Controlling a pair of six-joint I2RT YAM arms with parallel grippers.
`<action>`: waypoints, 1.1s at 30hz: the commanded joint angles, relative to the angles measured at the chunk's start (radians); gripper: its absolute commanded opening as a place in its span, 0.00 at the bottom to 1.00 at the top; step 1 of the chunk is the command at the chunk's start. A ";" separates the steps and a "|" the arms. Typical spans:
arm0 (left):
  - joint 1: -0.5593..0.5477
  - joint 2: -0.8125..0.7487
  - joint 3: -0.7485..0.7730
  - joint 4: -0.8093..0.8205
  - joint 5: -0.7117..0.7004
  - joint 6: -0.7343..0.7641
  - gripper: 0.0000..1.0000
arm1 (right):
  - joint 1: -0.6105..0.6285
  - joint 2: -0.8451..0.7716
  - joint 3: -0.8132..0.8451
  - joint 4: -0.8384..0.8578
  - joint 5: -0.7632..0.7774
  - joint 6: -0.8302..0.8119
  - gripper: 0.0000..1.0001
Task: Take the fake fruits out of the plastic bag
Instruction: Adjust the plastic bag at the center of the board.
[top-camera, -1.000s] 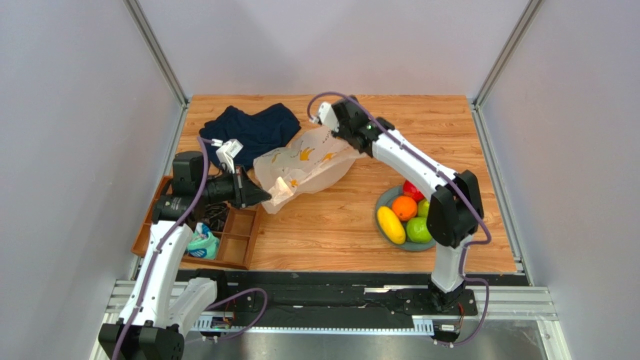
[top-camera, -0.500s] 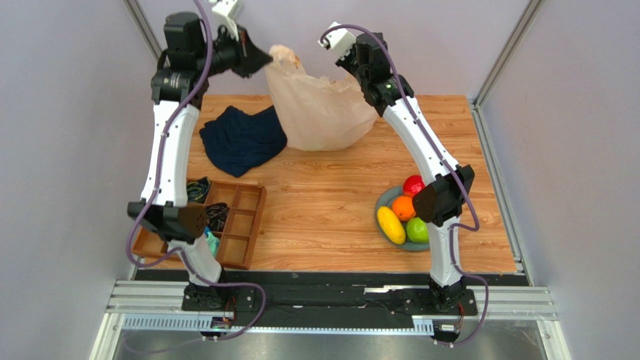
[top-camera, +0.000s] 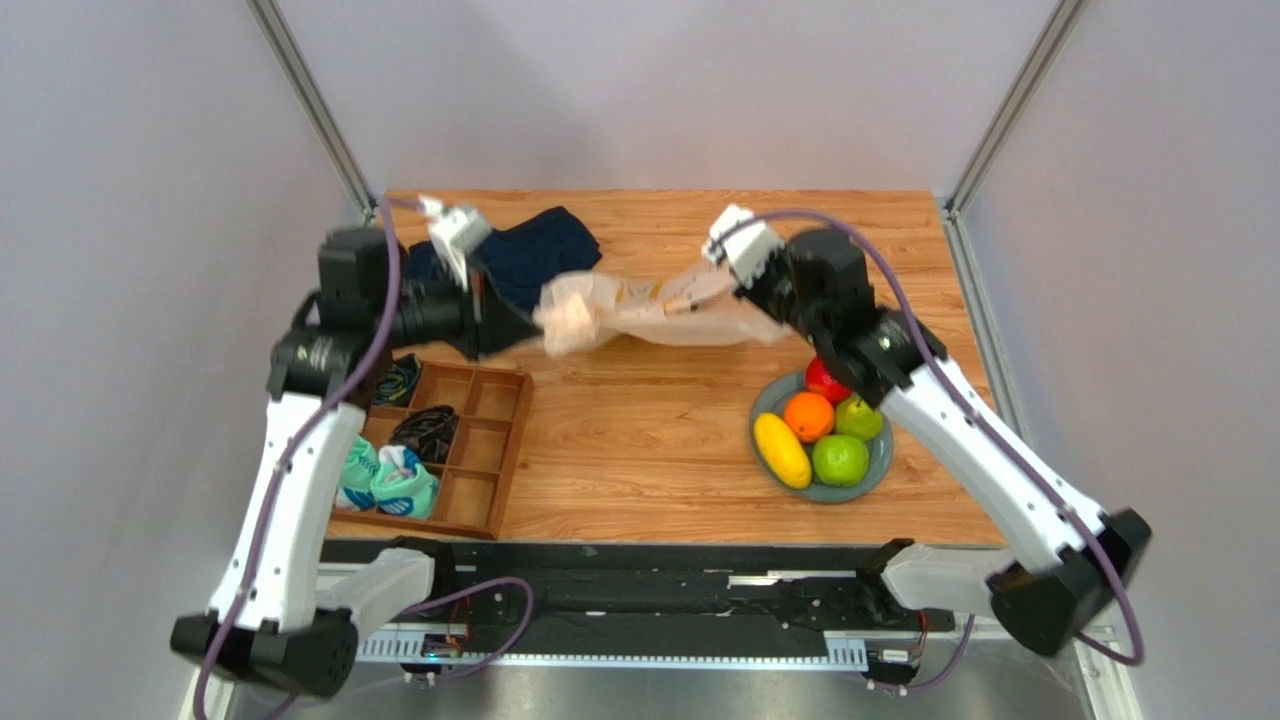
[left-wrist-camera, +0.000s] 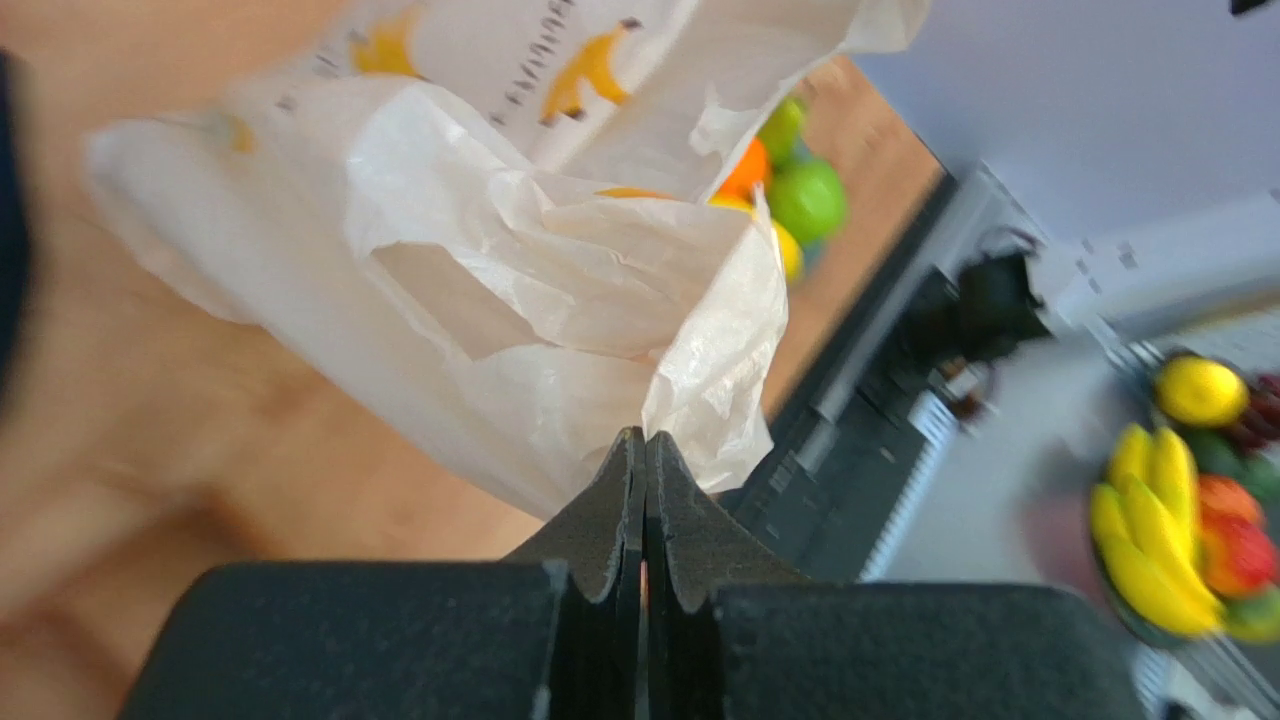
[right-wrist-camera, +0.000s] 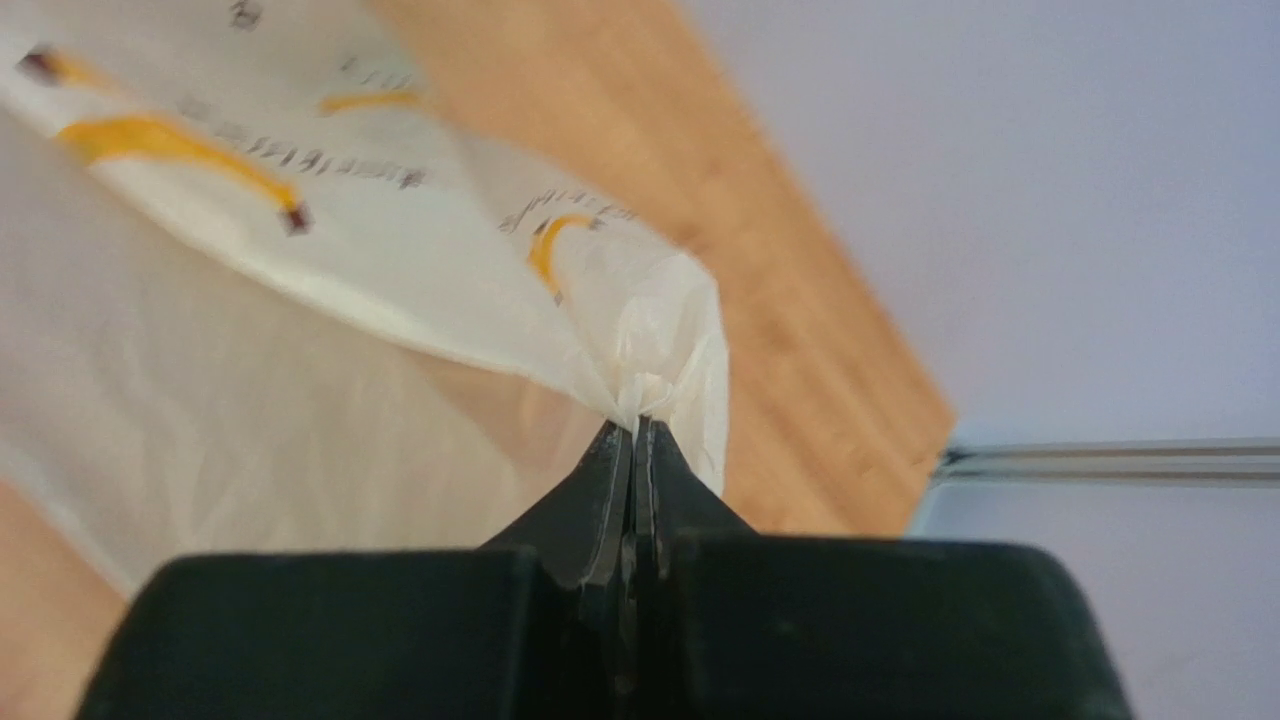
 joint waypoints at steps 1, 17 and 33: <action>-0.046 -0.179 -0.375 -0.175 0.107 -0.028 0.00 | 0.119 -0.158 -0.306 -0.238 -0.093 0.147 0.00; -0.046 -0.158 -0.379 -0.039 0.056 -0.054 0.00 | 0.144 0.018 0.179 -0.436 -0.433 0.268 0.72; 0.012 -0.253 -0.433 -0.059 0.067 -0.077 0.00 | 0.215 0.165 0.064 -0.622 -0.558 -0.087 0.03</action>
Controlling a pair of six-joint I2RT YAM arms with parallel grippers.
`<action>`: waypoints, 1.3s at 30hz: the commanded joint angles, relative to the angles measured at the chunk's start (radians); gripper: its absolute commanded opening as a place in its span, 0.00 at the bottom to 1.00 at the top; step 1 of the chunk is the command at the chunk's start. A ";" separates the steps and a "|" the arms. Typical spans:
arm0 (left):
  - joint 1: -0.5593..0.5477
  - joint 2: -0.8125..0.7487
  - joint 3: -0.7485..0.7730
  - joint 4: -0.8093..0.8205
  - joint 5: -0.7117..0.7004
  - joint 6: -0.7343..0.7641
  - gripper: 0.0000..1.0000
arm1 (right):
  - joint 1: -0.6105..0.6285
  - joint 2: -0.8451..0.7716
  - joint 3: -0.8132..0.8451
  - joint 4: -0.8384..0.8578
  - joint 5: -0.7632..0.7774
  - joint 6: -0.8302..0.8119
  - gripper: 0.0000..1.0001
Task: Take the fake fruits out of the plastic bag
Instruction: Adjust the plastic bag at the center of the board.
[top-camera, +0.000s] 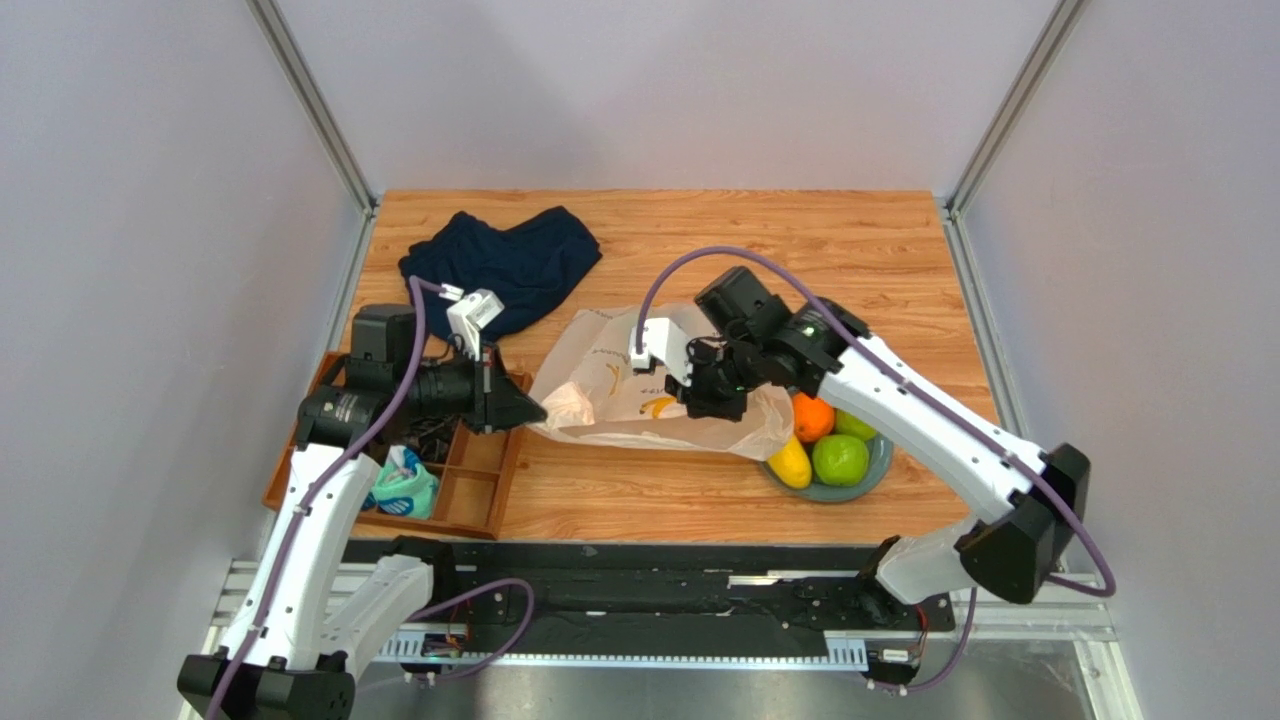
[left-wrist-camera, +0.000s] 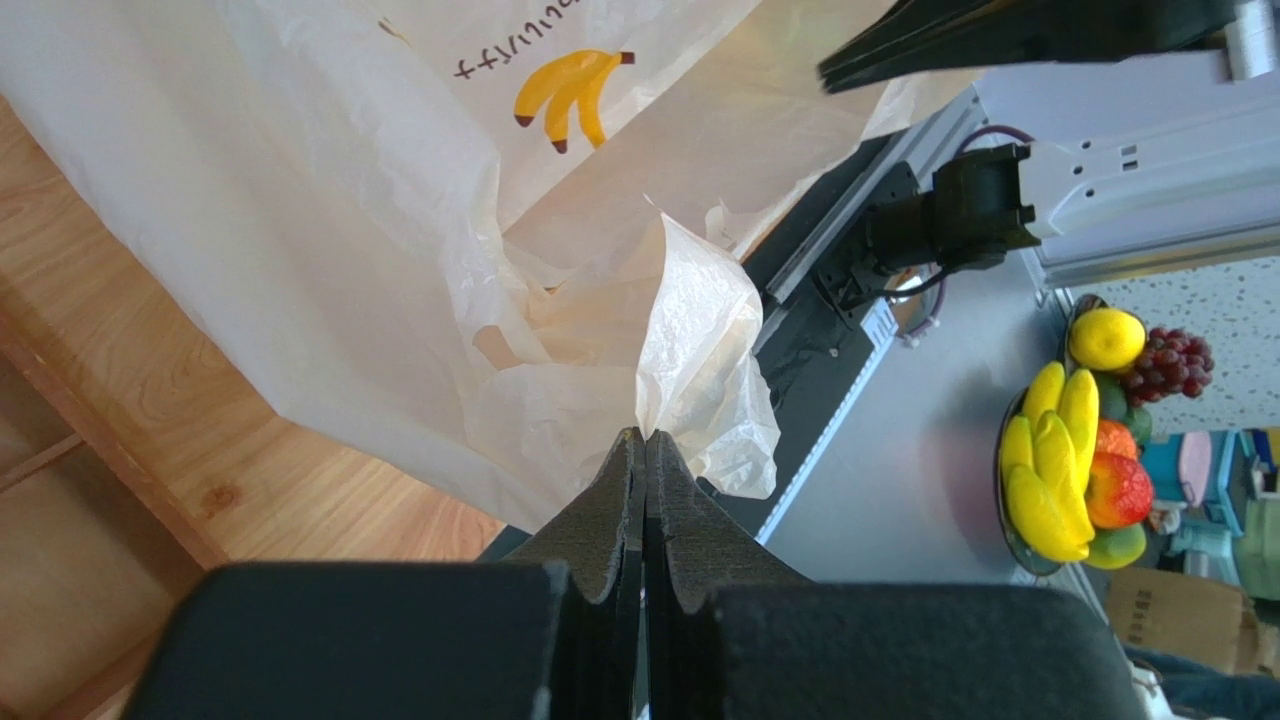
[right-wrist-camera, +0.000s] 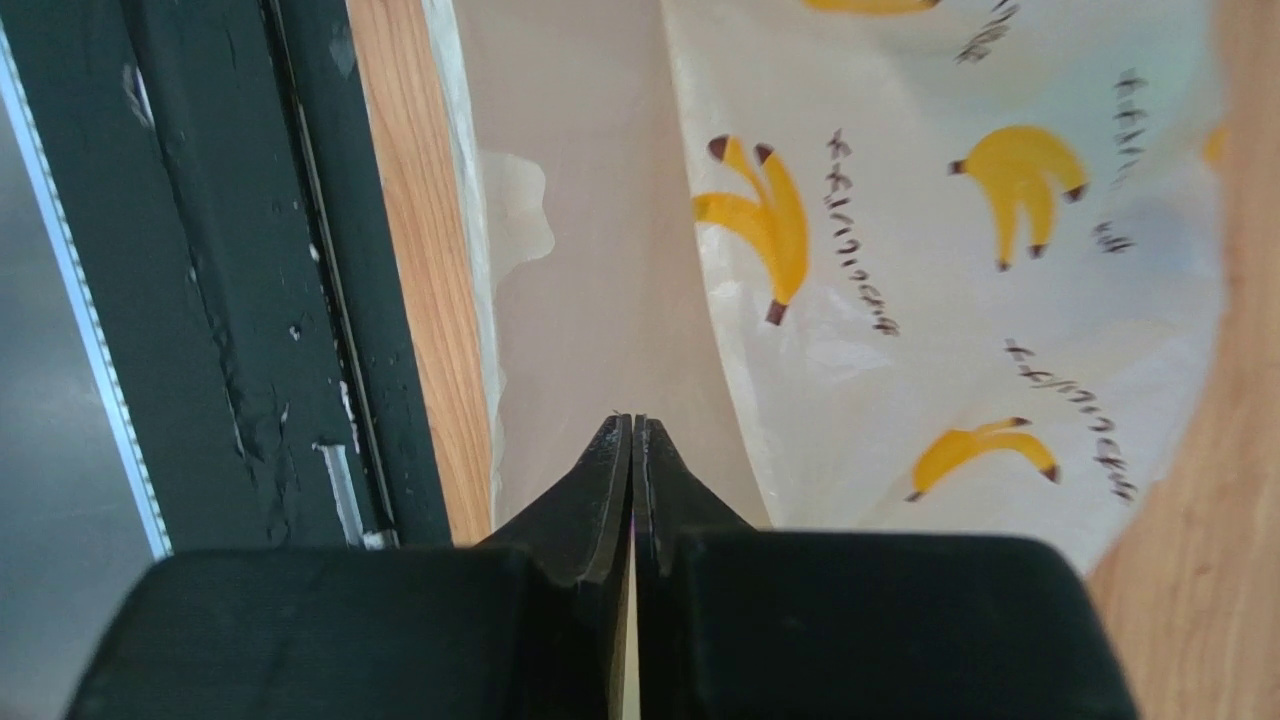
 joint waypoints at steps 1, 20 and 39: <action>0.020 -0.016 -0.012 0.014 0.034 -0.017 0.00 | 0.016 0.083 -0.028 -0.063 0.009 -0.130 0.01; 0.060 -0.080 0.063 -0.187 0.205 0.156 0.00 | -0.148 0.506 0.264 0.385 0.605 0.150 0.00; 0.097 -0.091 0.097 -0.189 0.189 0.195 0.00 | 0.047 0.296 -0.004 0.233 0.248 0.202 0.00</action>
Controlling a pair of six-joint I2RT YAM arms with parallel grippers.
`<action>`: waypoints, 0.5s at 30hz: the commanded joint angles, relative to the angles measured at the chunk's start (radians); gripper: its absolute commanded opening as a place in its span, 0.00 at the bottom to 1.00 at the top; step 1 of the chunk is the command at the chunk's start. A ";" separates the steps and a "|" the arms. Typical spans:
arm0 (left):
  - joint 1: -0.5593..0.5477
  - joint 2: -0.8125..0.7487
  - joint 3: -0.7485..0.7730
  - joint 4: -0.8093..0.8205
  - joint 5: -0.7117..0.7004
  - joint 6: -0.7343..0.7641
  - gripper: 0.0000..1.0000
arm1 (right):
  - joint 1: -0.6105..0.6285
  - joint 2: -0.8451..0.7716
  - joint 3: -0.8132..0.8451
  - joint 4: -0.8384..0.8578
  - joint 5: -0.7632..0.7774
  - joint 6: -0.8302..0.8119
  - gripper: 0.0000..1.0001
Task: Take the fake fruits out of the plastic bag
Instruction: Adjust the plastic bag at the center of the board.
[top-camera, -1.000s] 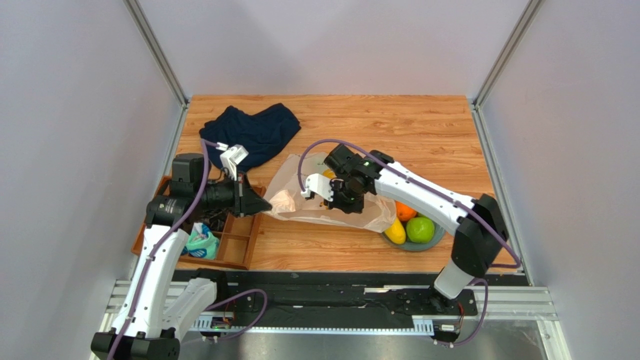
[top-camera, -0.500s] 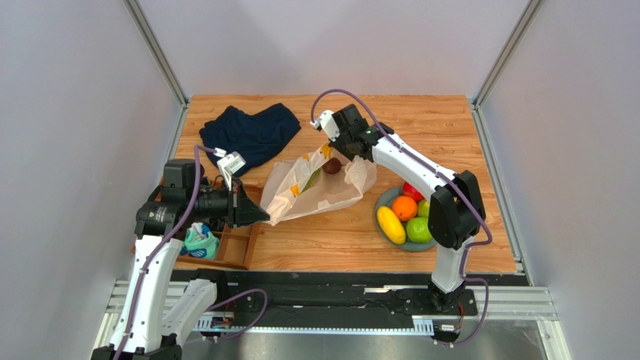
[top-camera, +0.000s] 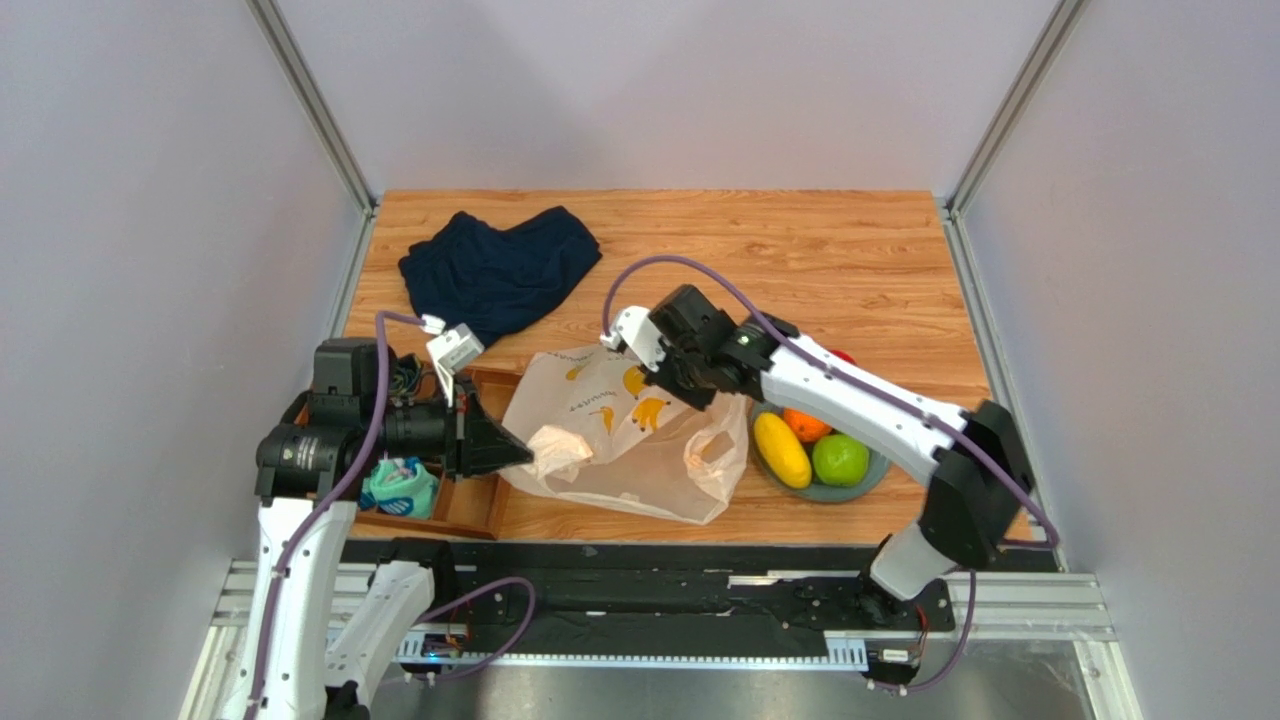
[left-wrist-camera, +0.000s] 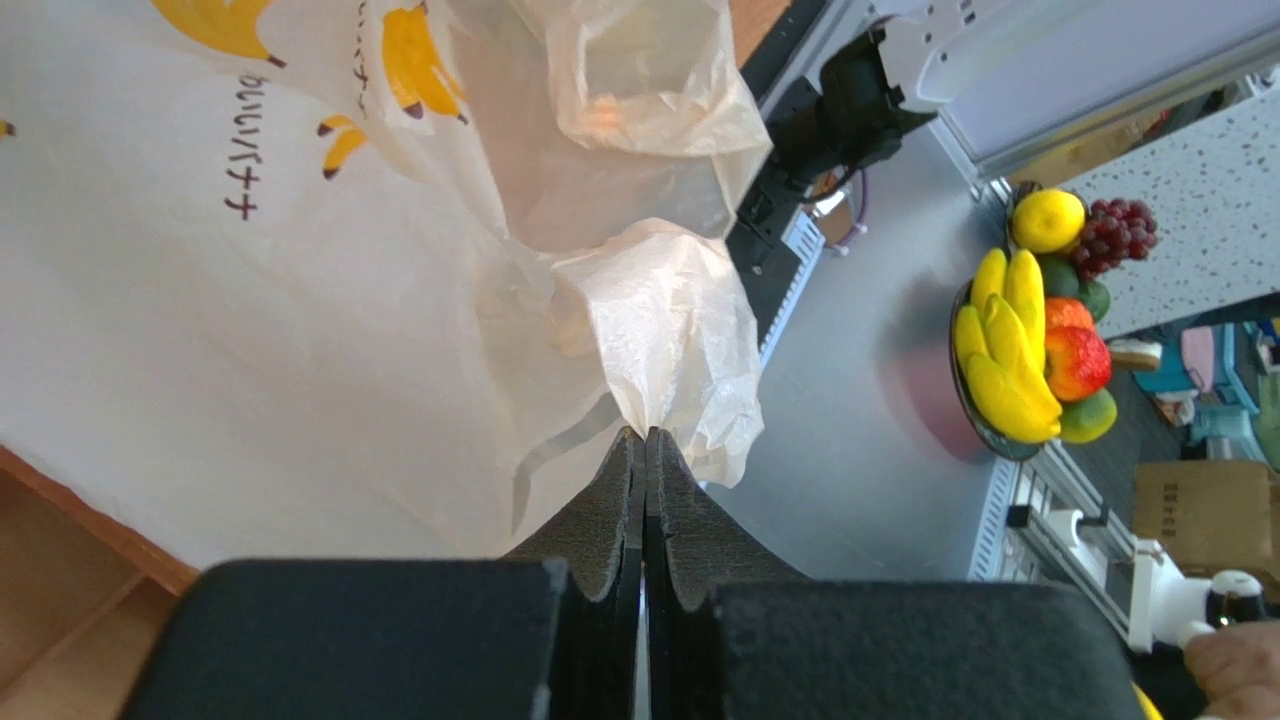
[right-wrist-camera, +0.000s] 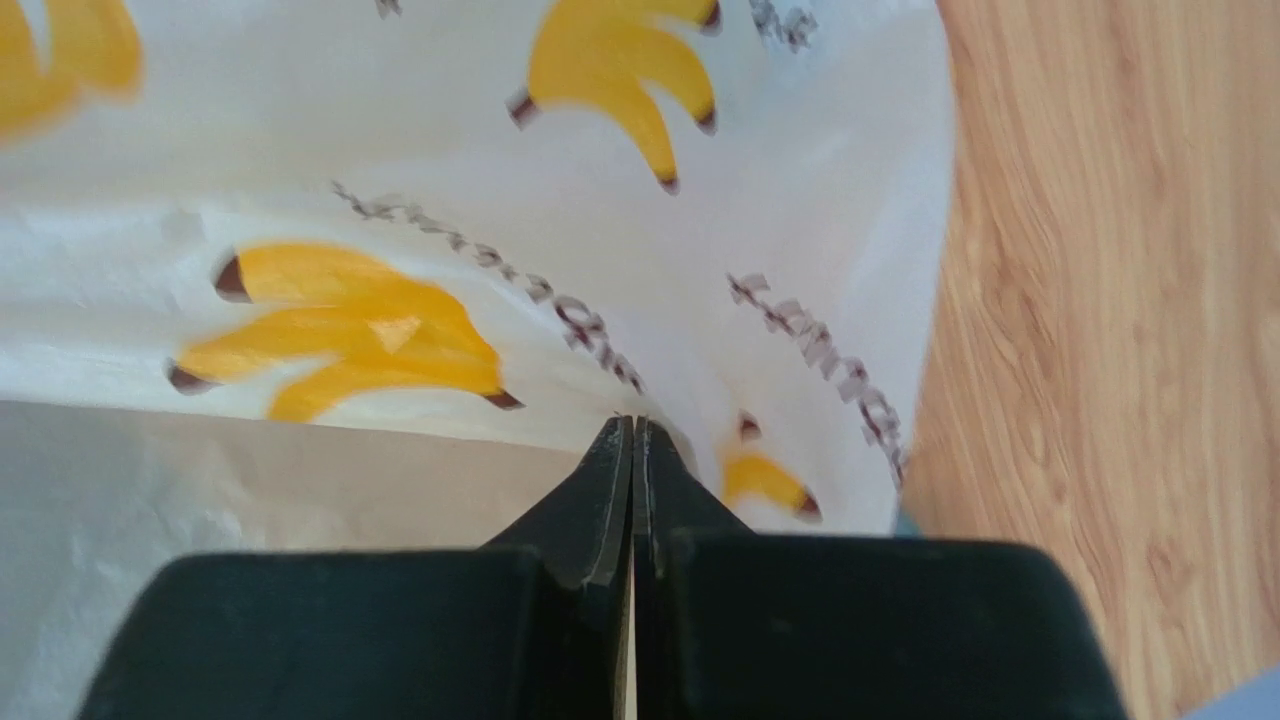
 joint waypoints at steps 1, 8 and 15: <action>0.015 0.061 0.034 0.159 -0.027 -0.071 0.00 | -0.014 0.196 0.180 -0.022 -0.193 -0.025 0.00; 0.016 0.106 0.065 0.216 -0.094 -0.138 0.00 | -0.017 0.179 0.322 -0.075 -0.270 -0.031 0.04; 0.049 0.130 0.094 0.308 -0.088 -0.204 0.00 | -0.019 0.035 0.193 -0.065 -0.503 -0.105 0.00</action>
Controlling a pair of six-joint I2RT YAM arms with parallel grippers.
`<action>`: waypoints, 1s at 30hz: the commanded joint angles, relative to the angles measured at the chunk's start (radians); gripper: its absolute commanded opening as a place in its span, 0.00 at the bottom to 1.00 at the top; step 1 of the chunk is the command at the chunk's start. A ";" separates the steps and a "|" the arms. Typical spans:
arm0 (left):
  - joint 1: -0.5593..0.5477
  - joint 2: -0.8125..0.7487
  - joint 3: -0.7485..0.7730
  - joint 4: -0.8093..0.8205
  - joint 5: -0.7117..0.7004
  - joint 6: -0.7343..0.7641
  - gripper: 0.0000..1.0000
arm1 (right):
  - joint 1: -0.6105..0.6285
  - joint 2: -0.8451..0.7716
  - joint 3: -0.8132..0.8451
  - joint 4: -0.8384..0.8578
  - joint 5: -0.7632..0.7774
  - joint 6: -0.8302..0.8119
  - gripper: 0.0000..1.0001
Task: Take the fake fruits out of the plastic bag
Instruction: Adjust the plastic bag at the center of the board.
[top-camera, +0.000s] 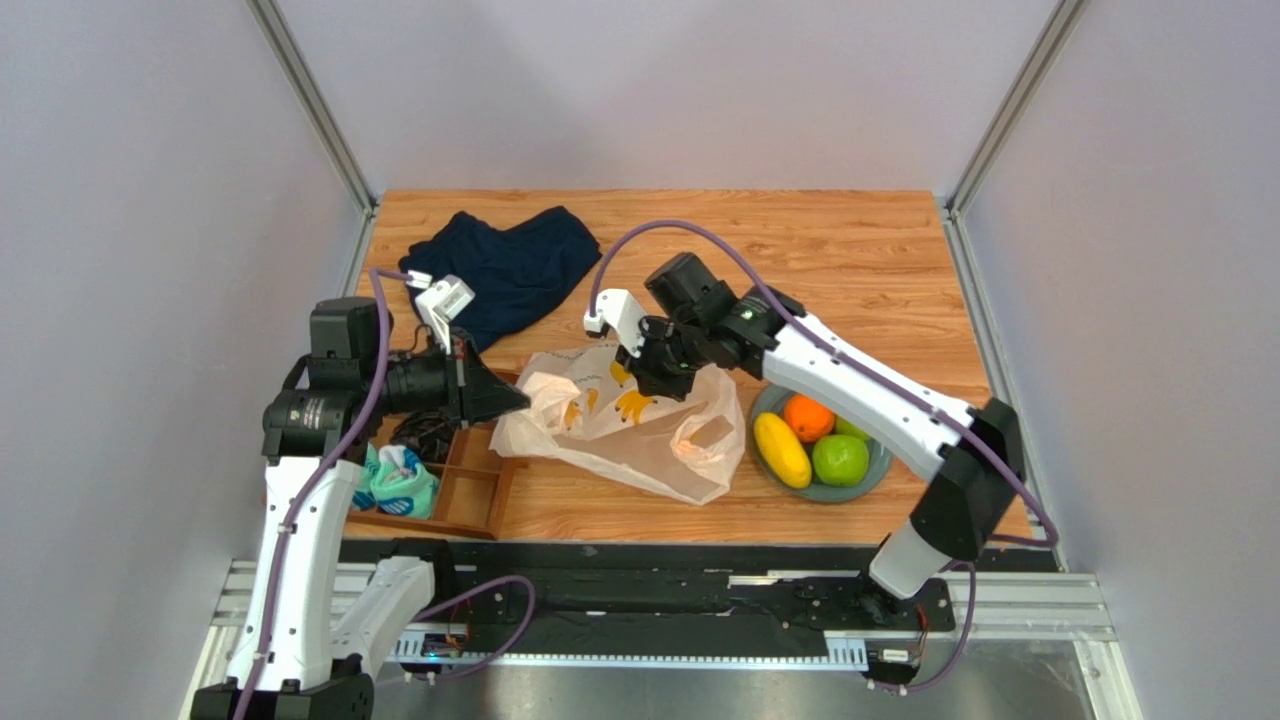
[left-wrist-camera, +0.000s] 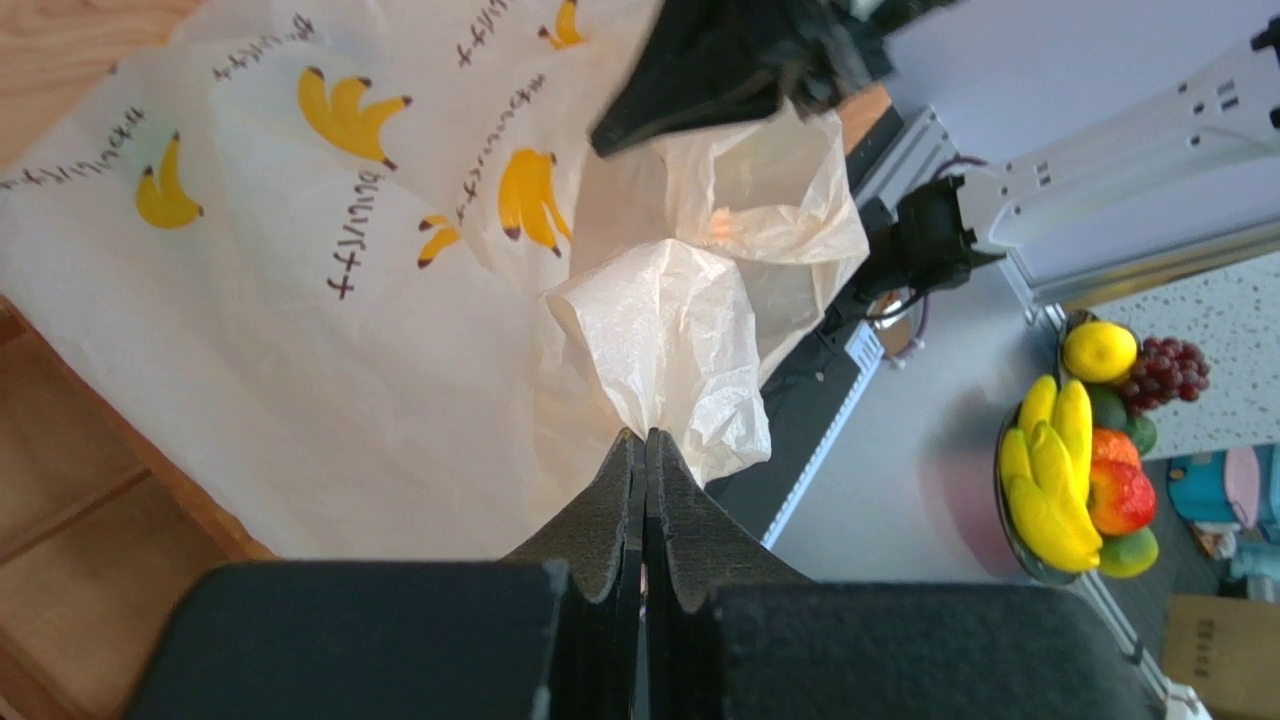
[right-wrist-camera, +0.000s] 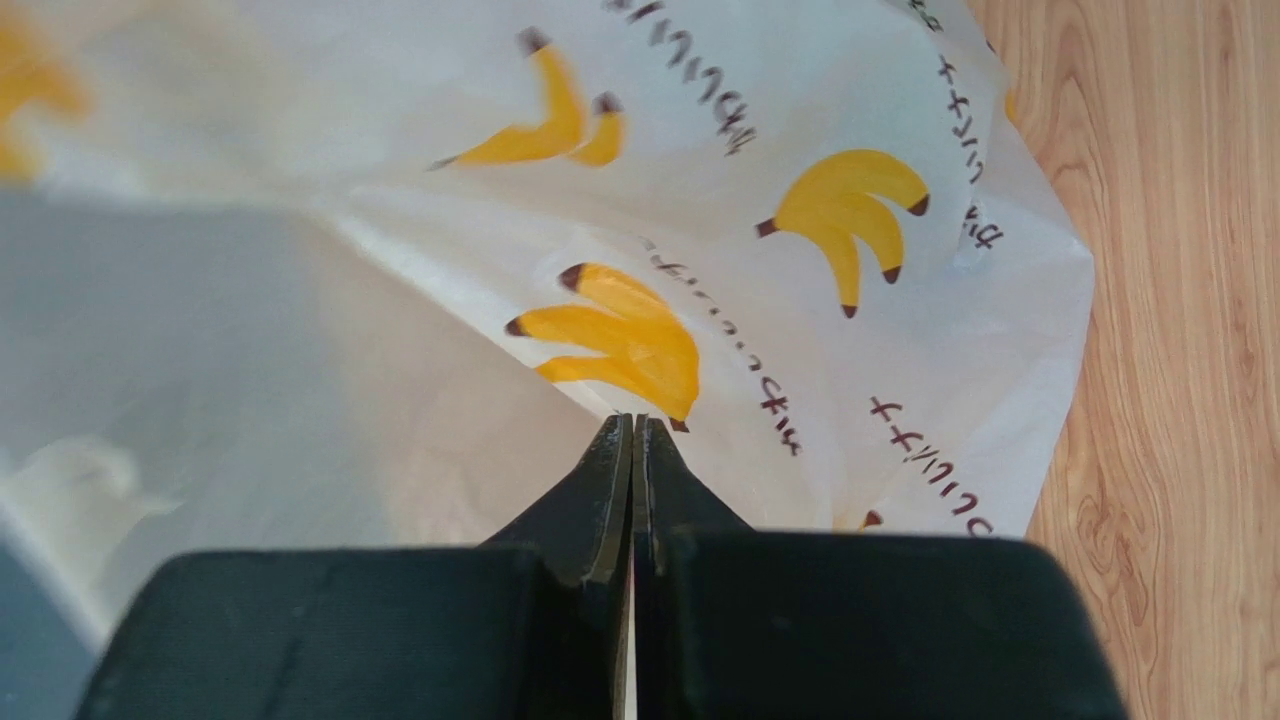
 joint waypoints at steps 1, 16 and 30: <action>0.012 0.015 0.063 0.096 0.010 -0.053 0.00 | 0.000 -0.071 -0.059 0.003 -0.154 -0.077 0.00; 0.015 0.021 0.213 -0.120 -0.004 0.138 0.00 | -0.032 0.216 0.108 0.145 0.175 -0.081 0.00; 0.060 -0.107 0.182 -0.520 0.161 0.321 0.00 | -0.020 0.047 -0.106 0.098 0.336 0.097 0.08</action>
